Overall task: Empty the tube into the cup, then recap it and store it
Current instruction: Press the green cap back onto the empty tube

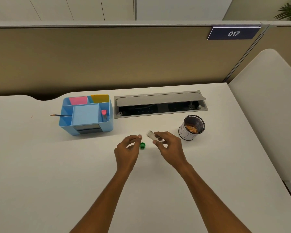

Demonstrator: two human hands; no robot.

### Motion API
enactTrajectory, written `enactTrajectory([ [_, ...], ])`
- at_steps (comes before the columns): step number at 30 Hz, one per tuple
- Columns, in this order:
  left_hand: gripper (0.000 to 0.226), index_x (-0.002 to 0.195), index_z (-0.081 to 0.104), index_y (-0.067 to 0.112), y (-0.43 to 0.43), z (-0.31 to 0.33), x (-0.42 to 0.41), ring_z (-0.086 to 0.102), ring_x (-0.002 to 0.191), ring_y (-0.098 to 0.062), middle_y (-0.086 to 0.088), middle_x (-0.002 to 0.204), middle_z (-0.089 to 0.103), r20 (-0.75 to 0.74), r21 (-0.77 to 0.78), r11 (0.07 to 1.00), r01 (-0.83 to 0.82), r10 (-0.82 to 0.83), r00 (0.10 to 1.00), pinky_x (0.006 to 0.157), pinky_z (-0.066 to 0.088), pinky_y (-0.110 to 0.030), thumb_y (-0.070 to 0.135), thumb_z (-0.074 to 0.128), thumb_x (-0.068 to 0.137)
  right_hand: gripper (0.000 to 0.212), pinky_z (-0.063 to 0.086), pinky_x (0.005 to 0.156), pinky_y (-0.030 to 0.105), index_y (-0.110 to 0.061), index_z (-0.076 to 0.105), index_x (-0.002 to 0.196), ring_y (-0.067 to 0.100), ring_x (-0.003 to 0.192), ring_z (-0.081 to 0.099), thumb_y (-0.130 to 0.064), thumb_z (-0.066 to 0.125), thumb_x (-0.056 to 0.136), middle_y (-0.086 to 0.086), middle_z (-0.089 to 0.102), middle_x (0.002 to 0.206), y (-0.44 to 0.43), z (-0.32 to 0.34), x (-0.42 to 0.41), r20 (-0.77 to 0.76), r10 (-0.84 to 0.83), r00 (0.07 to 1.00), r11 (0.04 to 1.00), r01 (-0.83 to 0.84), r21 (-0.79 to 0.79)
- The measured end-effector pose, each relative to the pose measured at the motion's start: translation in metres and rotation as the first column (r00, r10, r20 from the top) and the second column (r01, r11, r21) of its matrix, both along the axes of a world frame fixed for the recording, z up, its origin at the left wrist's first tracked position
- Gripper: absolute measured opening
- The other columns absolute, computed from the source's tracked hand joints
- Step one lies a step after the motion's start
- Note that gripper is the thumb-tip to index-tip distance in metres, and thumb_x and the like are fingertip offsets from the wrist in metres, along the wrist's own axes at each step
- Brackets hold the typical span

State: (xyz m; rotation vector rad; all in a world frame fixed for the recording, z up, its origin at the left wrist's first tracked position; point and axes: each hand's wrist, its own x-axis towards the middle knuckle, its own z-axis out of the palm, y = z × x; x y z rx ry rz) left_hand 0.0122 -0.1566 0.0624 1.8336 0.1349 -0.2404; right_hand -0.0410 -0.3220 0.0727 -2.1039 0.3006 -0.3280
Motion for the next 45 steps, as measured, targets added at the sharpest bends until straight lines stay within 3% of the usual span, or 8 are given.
enactTrajectory([
  [9,0.070,0.141,0.053,0.011,-0.001,-0.039,-0.001,0.059,0.123,-0.028,-0.010,0.138,0.062,-0.052,0.294,0.927,0.233,-0.228,0.972,0.105,0.052,-0.047,0.027,0.084,0.081,0.034,0.054,0.073,0.010,-0.012,0.071,0.121,0.011,0.092,0.068,-0.011,0.076,0.087,-0.002,0.073,0.106,-0.013,-0.013,-0.011,-0.053,-0.098,0.994,0.994,0.100,0.033],
  [13,0.062,0.140,0.055,0.011,-0.014,-0.048,0.004,0.051,0.133,-0.028,-0.009,0.143,0.057,-0.038,0.371,0.891,0.261,-0.266,0.963,0.113,0.040,-0.037,0.029,0.079,0.086,0.035,0.055,0.073,0.011,-0.012,0.071,0.122,0.011,0.093,0.069,-0.012,0.076,0.087,0.000,0.074,0.108,-0.013,-0.019,-0.017,-0.068,-0.112,0.991,0.993,0.115,0.039],
  [20,0.034,0.117,0.073,0.006,-0.013,-0.046,0.005,0.067,0.109,-0.027,-0.013,0.124,0.071,0.033,0.314,0.931,0.187,-0.207,0.978,0.100,0.054,-0.034,0.017,0.079,0.085,0.037,0.055,0.070,0.009,-0.013,0.070,0.123,0.010,0.092,0.068,-0.013,0.076,0.087,0.000,0.073,0.111,-0.011,-0.020,-0.026,-0.096,-0.121,0.988,0.991,0.126,0.045],
  [24,0.036,0.118,0.072,0.007,0.008,-0.035,0.002,0.073,0.097,-0.022,-0.009,0.114,0.076,0.034,0.174,0.971,0.164,-0.172,0.984,0.081,0.054,-0.008,0.012,0.081,0.083,0.036,0.055,0.070,0.010,-0.013,0.070,0.123,0.011,0.093,0.068,-0.012,0.076,0.088,0.002,0.074,0.112,-0.008,-0.019,-0.029,-0.091,-0.116,0.989,0.992,0.121,0.046],
  [27,0.037,0.119,0.075,0.009,0.024,-0.021,0.002,0.075,0.097,-0.022,-0.007,0.115,0.077,0.021,0.091,0.986,0.140,-0.142,0.990,0.090,0.060,-0.025,0.009,0.081,0.082,0.035,0.057,0.072,0.013,-0.013,0.070,0.122,0.013,0.095,0.069,-0.012,0.076,0.088,0.003,0.074,0.112,-0.003,-0.016,-0.029,-0.084,-0.087,0.993,0.995,0.091,0.045],
  [29,0.037,0.118,0.076,0.012,0.035,-0.010,0.004,0.075,0.097,-0.019,-0.003,0.115,0.076,0.028,0.066,0.986,0.153,-0.155,0.988,0.085,0.058,-0.018,0.011,0.082,0.082,0.035,0.056,0.073,0.013,-0.014,0.070,0.123,0.010,0.095,0.068,-0.013,0.076,0.088,0.000,0.074,0.110,0.003,-0.013,-0.028,-0.079,-0.073,0.994,0.996,0.077,0.045],
  [36,0.037,0.114,0.077,0.020,0.066,0.025,0.014,0.074,0.084,-0.010,0.005,0.103,0.076,0.041,0.146,0.947,0.287,-0.296,0.954,0.082,0.061,-0.024,0.016,0.085,0.079,0.032,0.058,0.074,0.019,-0.018,0.071,0.120,-0.002,0.098,0.065,-0.013,0.075,0.088,-0.012,0.071,0.107,0.028,0.002,-0.026,-0.034,0.014,0.999,1.000,-0.014,0.027],
  [45,0.034,0.105,0.077,0.024,0.092,0.046,0.011,0.071,0.083,0.006,0.016,0.091,0.074,0.033,0.256,0.856,0.449,-0.472,0.881,0.076,0.058,-0.012,0.017,0.088,0.074,0.029,0.058,0.082,0.033,-0.018,0.070,0.122,0.016,0.105,0.063,-0.013,0.068,0.093,-0.001,0.072,0.117,0.057,0.027,-0.031,-0.002,0.187,0.982,0.968,-0.185,-0.171],
])
